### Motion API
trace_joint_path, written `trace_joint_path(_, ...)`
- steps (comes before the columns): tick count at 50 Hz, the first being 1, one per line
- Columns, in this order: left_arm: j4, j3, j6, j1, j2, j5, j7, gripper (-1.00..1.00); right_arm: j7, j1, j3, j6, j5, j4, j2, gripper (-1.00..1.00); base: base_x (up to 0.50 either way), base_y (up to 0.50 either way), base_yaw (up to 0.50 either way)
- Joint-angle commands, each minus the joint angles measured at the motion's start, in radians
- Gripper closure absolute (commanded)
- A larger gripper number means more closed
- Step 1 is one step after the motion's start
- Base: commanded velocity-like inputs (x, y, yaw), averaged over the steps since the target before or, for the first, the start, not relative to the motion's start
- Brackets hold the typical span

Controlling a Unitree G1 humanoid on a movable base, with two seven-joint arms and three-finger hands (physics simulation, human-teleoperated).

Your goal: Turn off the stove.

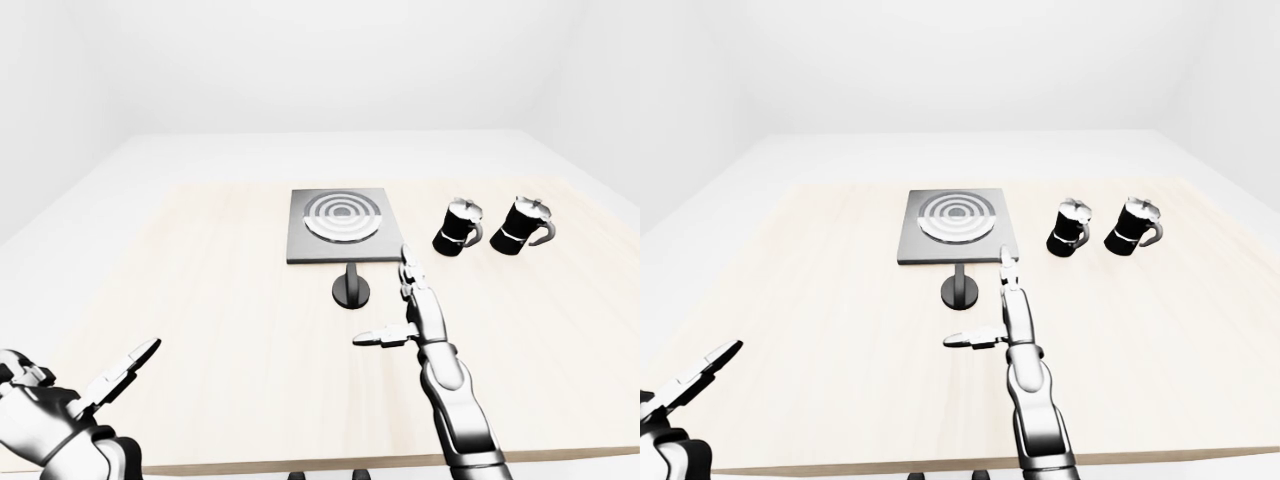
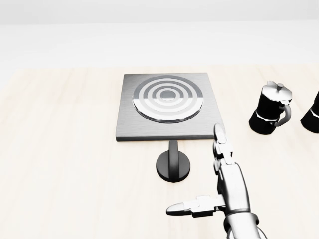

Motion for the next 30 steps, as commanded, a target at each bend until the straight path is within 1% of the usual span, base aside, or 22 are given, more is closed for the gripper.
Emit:
trace_joint_path(1, 0.009, -0.001, 0.000, -0.002, 0.000, 0.000, 0.000, -1.00, 0.004, -0.002, 0.006, 0.000, -0.005, 0.009, 0.000, -1.00, 0.00, 0.00, 0.00)
trace_joint_path(3, 0.007, -0.002, 0.000, -0.001, 0.001, 0.000, 0.002, -1.00, 0.006, -0.003, 0.007, -0.004, -0.006, 0.015, 0.000, -1.00, 0.00, 0.00, 0.00)
trace_joint_path(6, -0.011, -0.001, 0.000, 0.004, -0.001, -0.002, 0.000, -1.00, 0.011, -0.001, 0.016, 0.010, -0.013, 0.004, 0.001, -1.00, 0.00, 0.00, 0.00)
trace_joint_path(10, -0.019, 0.002, 0.000, 0.006, -0.004, -0.003, -0.003, -1.00, 0.021, 0.002, 0.019, 0.019, -0.009, -0.002, 0.002, -1.00, 0.00, 0.00, 0.00)
trace_joint_path(17, 0.001, 0.000, 0.000, 0.000, 0.000, 0.000, -0.001, -1.00, 0.024, -0.004, 0.028, 0.019, -0.029, 0.007, 0.003, -1.00, 0.00, 0.00, 0.00)
trace_joint_path(27, -0.023, 0.004, 0.000, 0.002, -0.004, -0.001, -0.003, -1.00, 0.044, -0.023, 0.017, 0.019, 0.005, 0.043, 0.006, -1.00, 0.00, 0.00, 0.00)
trace_joint_path(30, -0.007, 0.003, 0.000, -0.001, -0.001, 0.000, -0.003, -1.00, 0.053, -0.018, 0.033, 0.019, 0.008, 0.010, 0.011, -1.00, 0.00, 0.00, 0.00)
